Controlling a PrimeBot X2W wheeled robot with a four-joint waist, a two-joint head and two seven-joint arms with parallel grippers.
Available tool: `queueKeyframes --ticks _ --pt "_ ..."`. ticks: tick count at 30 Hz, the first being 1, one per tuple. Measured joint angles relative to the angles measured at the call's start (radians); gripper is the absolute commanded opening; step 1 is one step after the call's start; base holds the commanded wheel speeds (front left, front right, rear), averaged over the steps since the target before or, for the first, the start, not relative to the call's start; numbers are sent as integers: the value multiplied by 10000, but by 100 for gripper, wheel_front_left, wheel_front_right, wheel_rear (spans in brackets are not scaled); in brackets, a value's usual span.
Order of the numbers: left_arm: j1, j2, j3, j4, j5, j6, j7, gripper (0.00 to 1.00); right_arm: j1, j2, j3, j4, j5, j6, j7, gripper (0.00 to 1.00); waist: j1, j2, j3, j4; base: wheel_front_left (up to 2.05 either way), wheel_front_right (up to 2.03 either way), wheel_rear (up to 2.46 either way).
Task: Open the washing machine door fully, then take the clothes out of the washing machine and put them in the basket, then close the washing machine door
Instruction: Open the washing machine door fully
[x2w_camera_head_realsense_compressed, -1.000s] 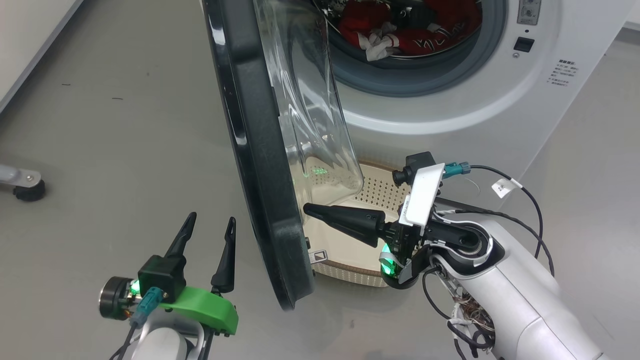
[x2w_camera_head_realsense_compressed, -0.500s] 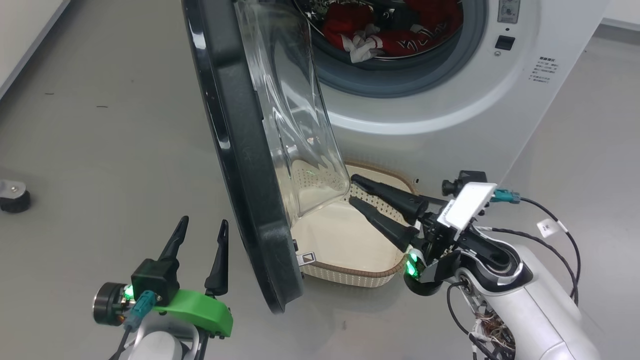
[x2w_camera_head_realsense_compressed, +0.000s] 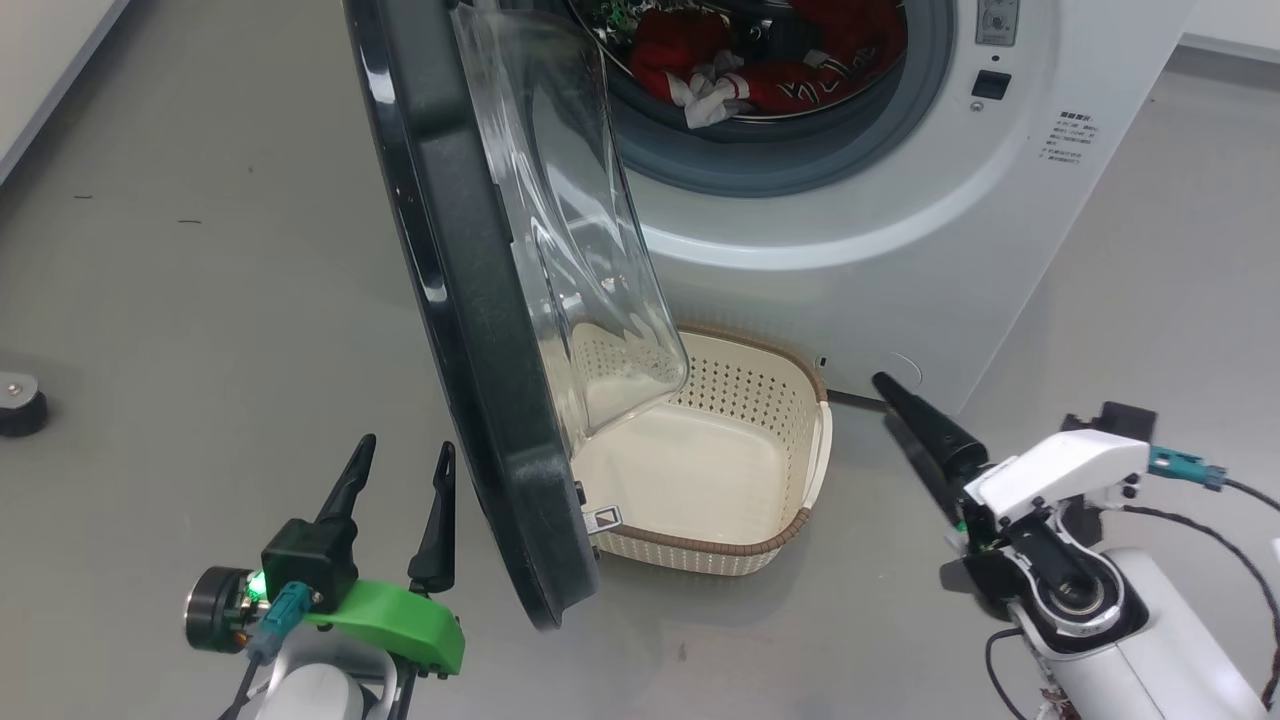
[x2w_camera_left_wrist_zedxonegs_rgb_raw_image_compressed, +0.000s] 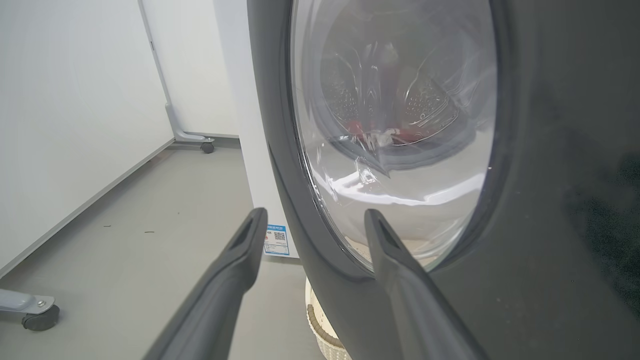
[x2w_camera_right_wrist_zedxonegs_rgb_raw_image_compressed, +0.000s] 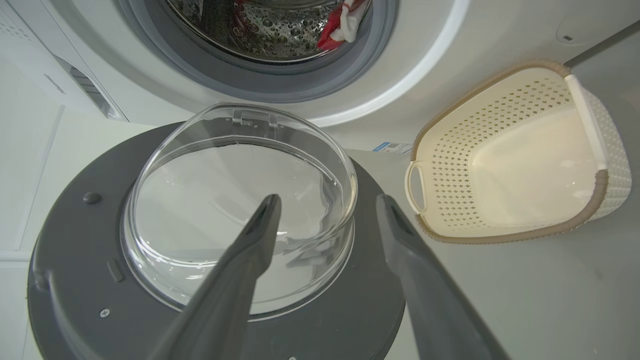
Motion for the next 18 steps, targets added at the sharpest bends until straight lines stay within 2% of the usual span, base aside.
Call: queueKeyframes --ticks 7,8,9,10,12,13,18 --pt "1 0 25 2 0 4 0 100 96 -918 75 -537 -3001 0 -2144 100 1 0 -10 7 0 0 0" --pt "1 0 25 2 0 4 0 100 96 -918 75 -537 -3001 0 -2144 100 1 0 -10 7 0 0 0" --pt "1 -2 36 6 -2 13 0 100 94 -1112 111 -773 -3749 0 -2790 100 0 0 -14 18 0 0 0" --pt "1 -2 56 6 -2 15 0 100 94 -1143 121 -871 -4010 0 -3129 100 0 0 -15 24 0 0 0" --pt "1 0 88 6 -4 48 0 100 83 -1377 368 -1034 -5035 2 -3758 100 0 0 -21 36 0 0 0" --pt "1 0 88 6 -4 48 0 100 83 -1377 368 -1034 -5035 2 -3758 100 0 0 -21 36 0 0 0" --pt "0 -2 140 6 -4 59 0 100 -6 -2140 988 -1114 -7501 2 -5175 100 0 0 -51 60 0 0 0"
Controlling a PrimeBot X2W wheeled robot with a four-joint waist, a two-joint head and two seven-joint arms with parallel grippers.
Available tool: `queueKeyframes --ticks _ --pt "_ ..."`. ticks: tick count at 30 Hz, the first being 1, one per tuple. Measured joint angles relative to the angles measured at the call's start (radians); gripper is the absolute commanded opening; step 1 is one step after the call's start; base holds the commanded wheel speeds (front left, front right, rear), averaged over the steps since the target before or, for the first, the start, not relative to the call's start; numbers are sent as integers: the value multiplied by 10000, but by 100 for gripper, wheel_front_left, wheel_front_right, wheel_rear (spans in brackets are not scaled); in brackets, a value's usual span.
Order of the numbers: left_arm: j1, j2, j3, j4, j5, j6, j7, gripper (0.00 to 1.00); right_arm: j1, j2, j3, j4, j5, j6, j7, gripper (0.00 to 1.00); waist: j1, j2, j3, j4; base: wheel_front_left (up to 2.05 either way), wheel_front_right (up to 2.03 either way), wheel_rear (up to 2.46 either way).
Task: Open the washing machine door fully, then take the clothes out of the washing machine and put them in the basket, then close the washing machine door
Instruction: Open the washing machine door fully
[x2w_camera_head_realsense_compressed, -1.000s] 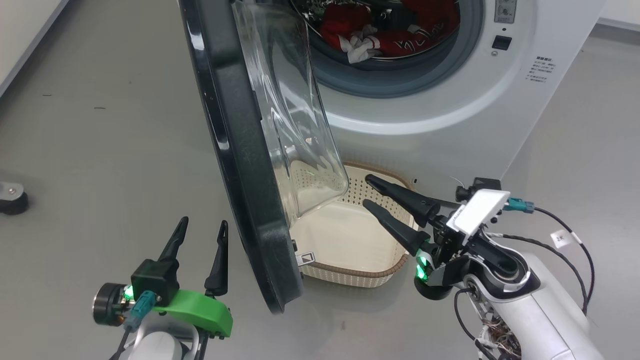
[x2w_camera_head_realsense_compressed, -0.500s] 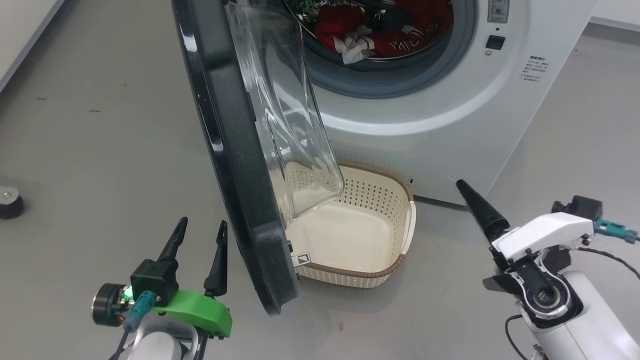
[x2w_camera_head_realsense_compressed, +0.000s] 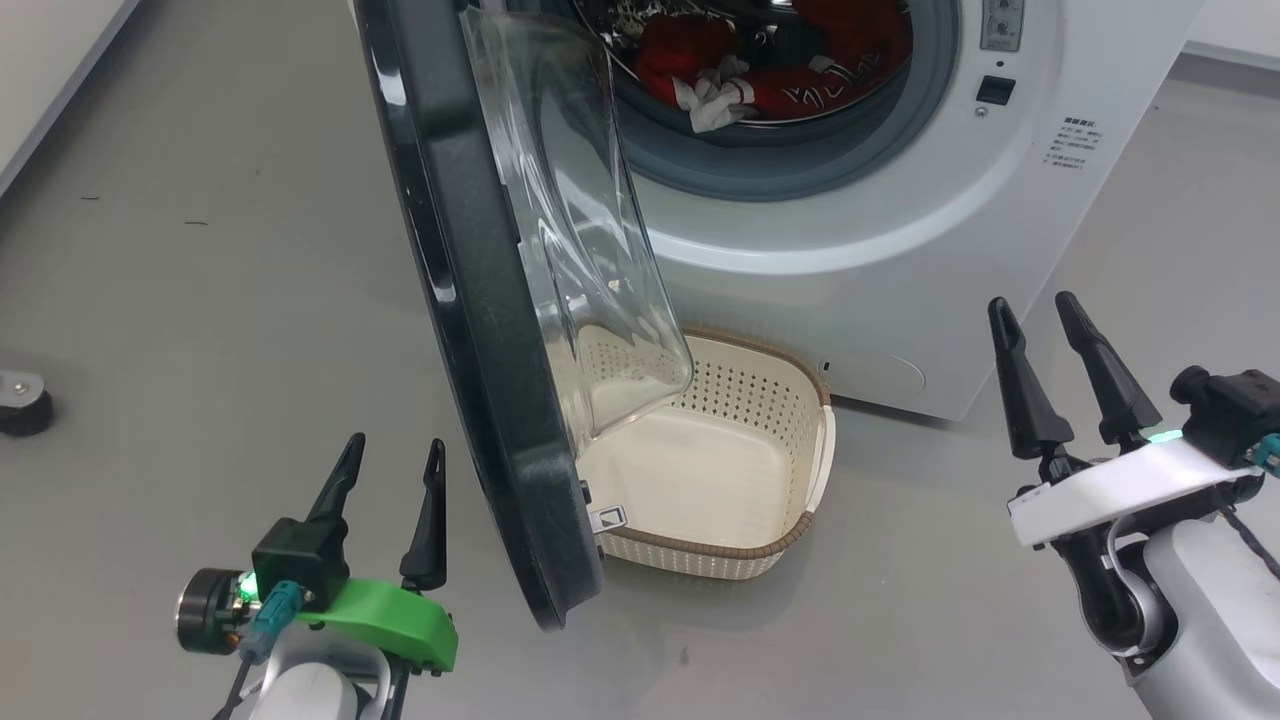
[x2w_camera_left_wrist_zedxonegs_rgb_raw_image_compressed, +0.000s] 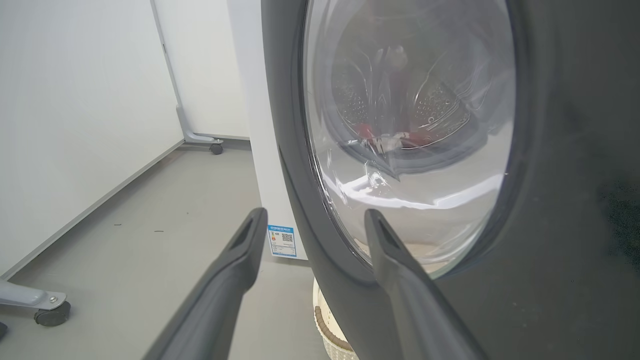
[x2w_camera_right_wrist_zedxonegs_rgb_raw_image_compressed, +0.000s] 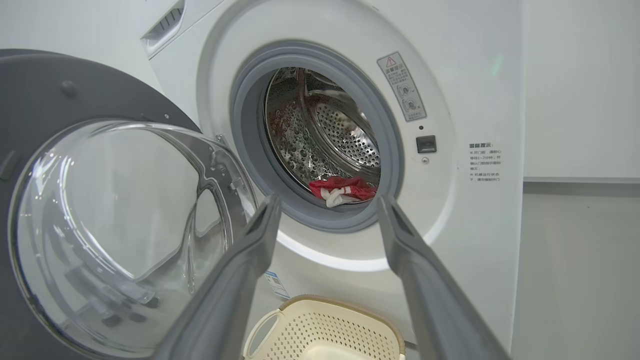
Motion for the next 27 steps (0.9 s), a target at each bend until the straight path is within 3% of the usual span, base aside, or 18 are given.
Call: queueKeyframes --ticks 4,11,18,27 --pt "1 0 10 10 0 23 0 100 -42 -226 259 280 -1622 -35 -165 100 0 0 -50 19 0 0 0" --pt "55 2 23 100 0 25 0 100 126 35 153 677 -3246 -1239 46 100 0 0 -215 62 0 0 0" --pt "174 2 42 105 0 25 0 100 413 849 -558 418 -4096 -1965 81 100 0 0 -239 43 0 0 0" --pt "188 2 48 109 -2 25 0 100 1040 1446 -863 579 -4606 -2052 82 100 0 0 -243 7 0 0 0"
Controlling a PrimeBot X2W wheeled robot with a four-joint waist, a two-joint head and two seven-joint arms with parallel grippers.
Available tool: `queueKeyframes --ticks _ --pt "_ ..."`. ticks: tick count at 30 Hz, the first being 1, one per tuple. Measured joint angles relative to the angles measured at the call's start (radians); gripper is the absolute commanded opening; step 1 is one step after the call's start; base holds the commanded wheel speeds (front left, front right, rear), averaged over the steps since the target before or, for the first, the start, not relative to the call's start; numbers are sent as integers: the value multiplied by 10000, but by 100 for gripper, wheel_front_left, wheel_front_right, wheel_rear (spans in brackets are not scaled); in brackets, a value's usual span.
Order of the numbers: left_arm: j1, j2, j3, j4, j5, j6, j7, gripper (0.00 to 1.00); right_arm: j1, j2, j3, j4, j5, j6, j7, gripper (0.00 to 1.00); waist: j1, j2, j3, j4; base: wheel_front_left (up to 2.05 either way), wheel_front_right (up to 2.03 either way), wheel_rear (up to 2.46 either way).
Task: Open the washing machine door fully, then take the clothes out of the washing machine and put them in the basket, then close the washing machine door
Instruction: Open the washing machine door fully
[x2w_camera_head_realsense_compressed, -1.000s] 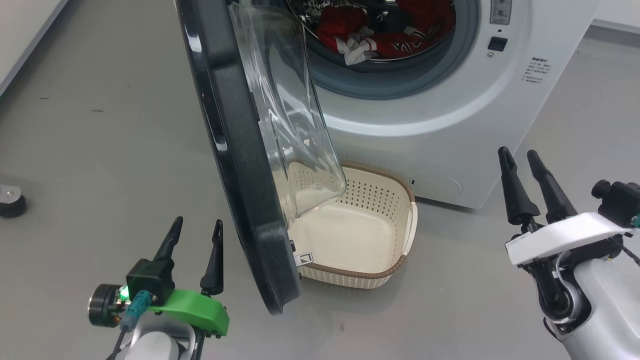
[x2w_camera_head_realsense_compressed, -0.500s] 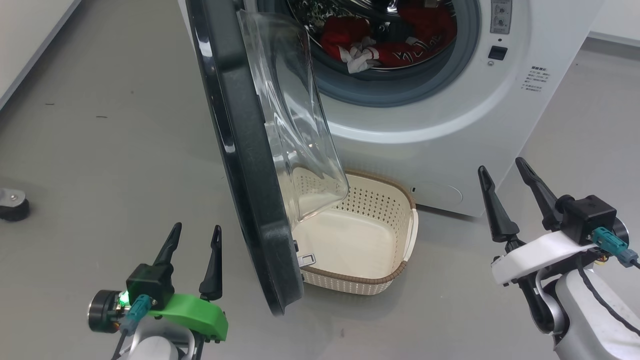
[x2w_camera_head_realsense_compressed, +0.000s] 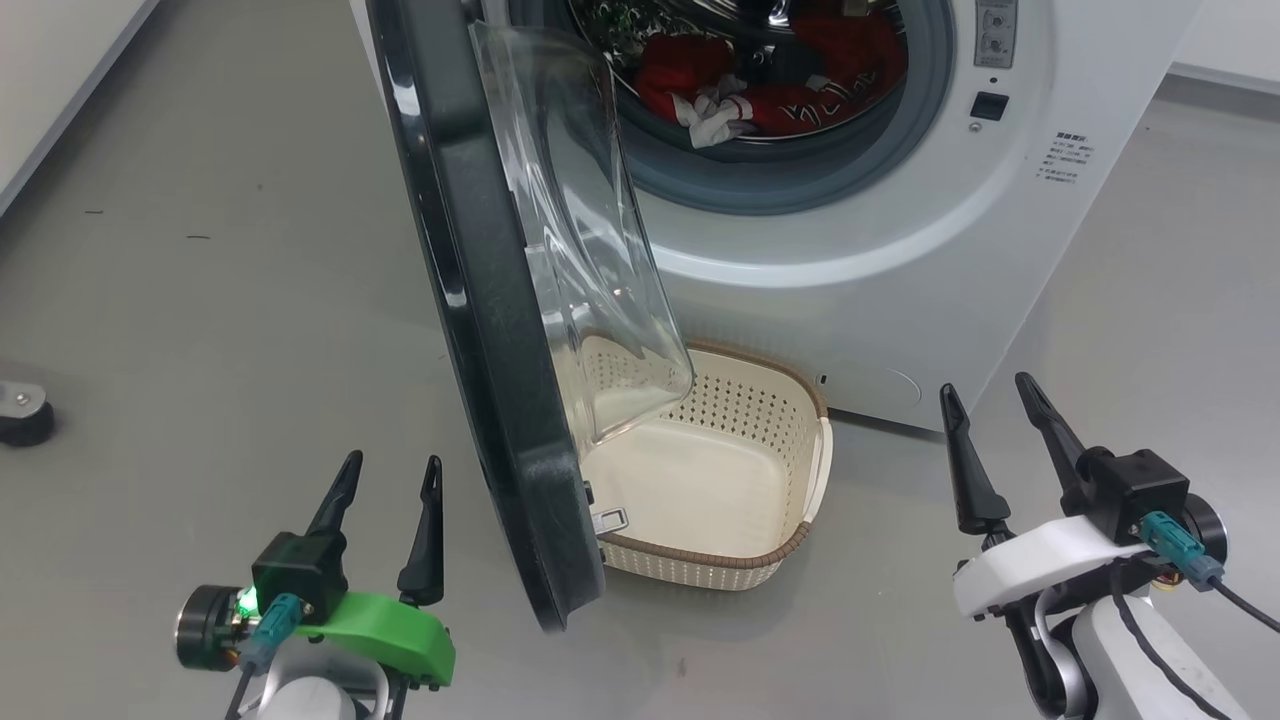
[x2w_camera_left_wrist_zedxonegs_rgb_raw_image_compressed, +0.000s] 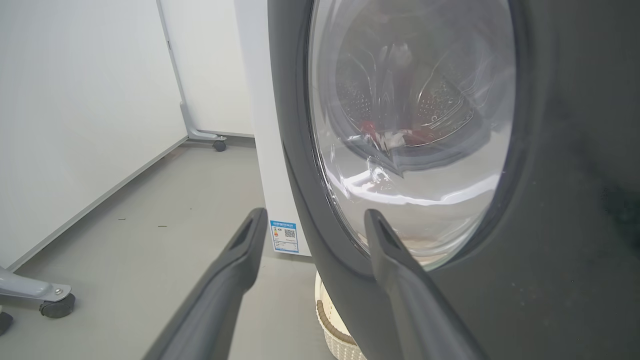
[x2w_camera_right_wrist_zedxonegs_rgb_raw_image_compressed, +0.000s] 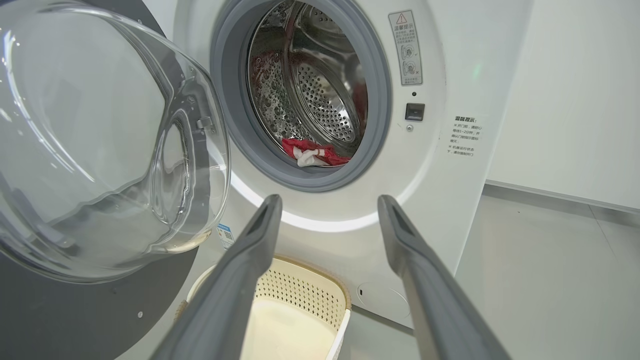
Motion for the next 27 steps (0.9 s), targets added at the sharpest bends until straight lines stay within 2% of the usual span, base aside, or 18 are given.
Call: queueKeyframes --ticks 21,22,24,25,27 --pt "19 0 19 48 -75 0 0 98 352 631 -744 4 -775 121 0 100 0 0 -6 -3 0 0 0" --pt "19 0 19 56 -75 0 0 57 353 639 -773 4 -817 155 0 100 0 0 -7 -1 0 0 0" --pt "21 0 19 69 -75 0 0 11 354 665 -832 4 -861 205 0 100 0 0 -7 4 0 0 0" --pt "21 0 19 77 -75 0 0 0 357 690 -867 4 -886 207 0 100 0 0 -7 5 0 0 0" --pt "21 0 25 77 -75 0 0 0 369 725 -922 4 -951 255 0 100 0 0 -5 10 0 0 0"
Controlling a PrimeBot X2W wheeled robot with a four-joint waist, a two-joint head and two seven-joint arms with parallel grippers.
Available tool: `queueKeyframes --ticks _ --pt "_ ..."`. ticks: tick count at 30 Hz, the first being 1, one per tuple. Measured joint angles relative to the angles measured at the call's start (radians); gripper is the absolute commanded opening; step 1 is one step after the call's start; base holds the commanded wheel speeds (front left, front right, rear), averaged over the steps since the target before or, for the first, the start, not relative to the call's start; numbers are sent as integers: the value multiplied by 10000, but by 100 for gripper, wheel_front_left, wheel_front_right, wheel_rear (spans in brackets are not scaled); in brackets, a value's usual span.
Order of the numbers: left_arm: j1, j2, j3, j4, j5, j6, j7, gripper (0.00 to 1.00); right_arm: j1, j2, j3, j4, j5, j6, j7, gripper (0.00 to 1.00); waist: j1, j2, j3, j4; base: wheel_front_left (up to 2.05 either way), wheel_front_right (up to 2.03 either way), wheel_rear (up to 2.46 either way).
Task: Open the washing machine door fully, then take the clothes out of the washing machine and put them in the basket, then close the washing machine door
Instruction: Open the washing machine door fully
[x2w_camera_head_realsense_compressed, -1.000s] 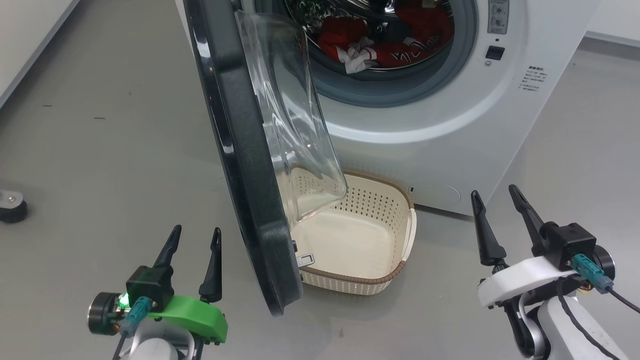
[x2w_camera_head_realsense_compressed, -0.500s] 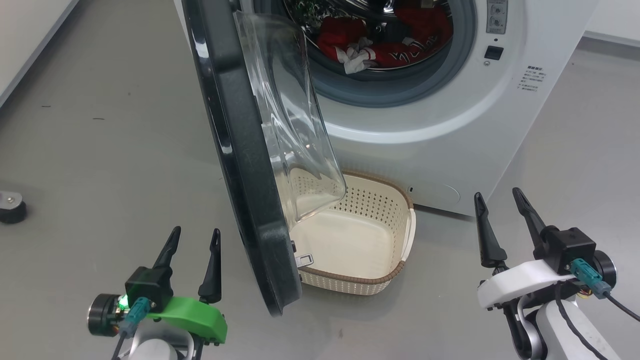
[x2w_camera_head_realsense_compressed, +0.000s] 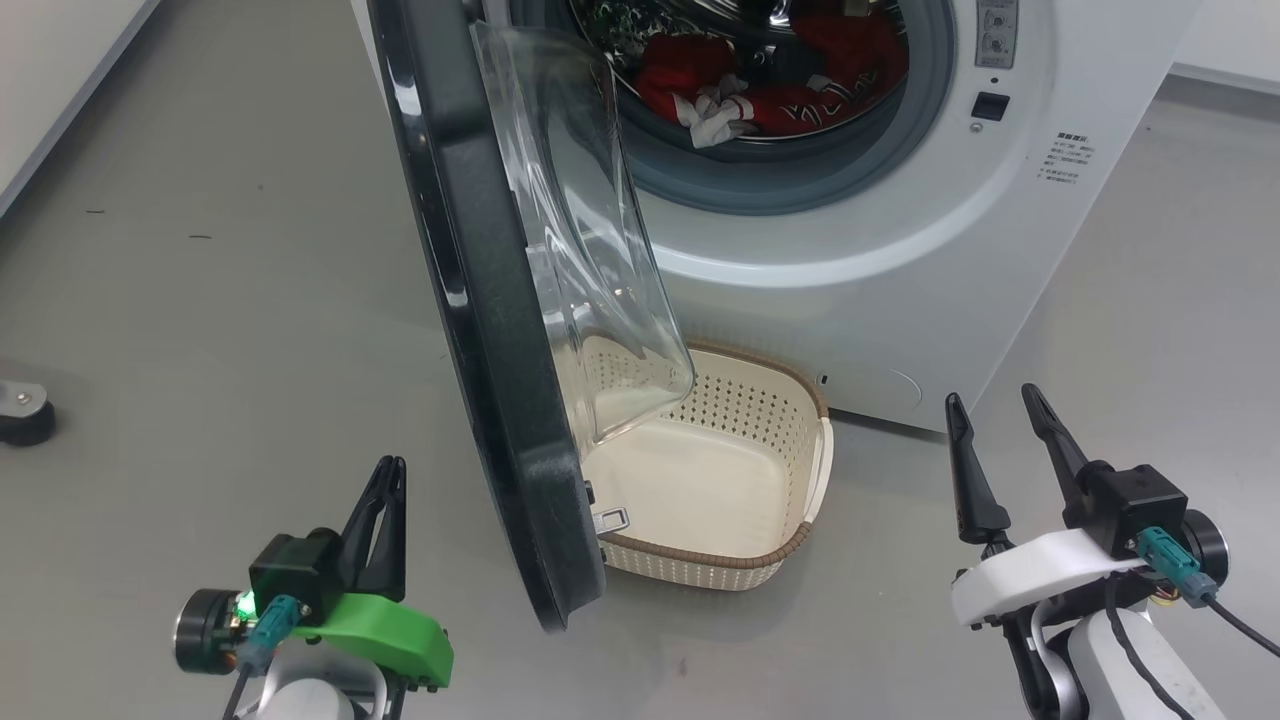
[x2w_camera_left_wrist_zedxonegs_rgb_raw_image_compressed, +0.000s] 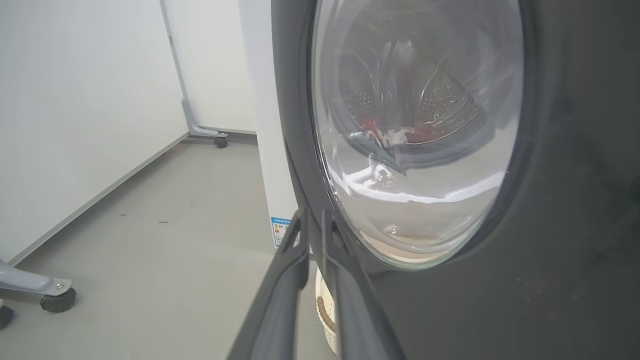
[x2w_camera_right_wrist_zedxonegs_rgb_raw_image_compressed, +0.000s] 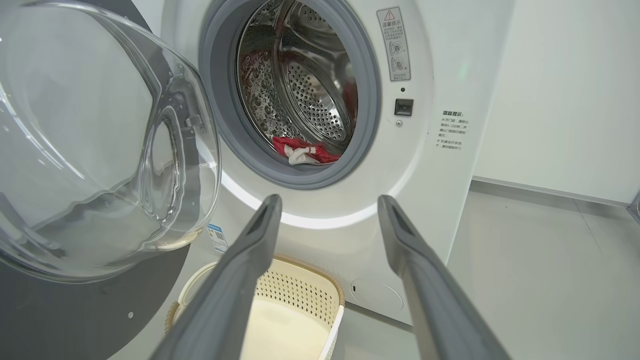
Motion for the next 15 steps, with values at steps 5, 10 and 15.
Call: queueKeyframes --ticks 5,10,15 --pt "0 -2 153 -196 -25 2 0 0 32 113 -128 2 -178 150 0 100 0 0 6 19 0 0 0" --pt "-9 -2 286 -654 -23 19 0 0 141 192 -265 23 -272 232 0 100 0 0 8 46 0 0 0" --pt "-78 -2 522 -1605 54 98 -2 0 178 232 -393 54 -359 320 0 100 0 0 6 70 0 0 0"
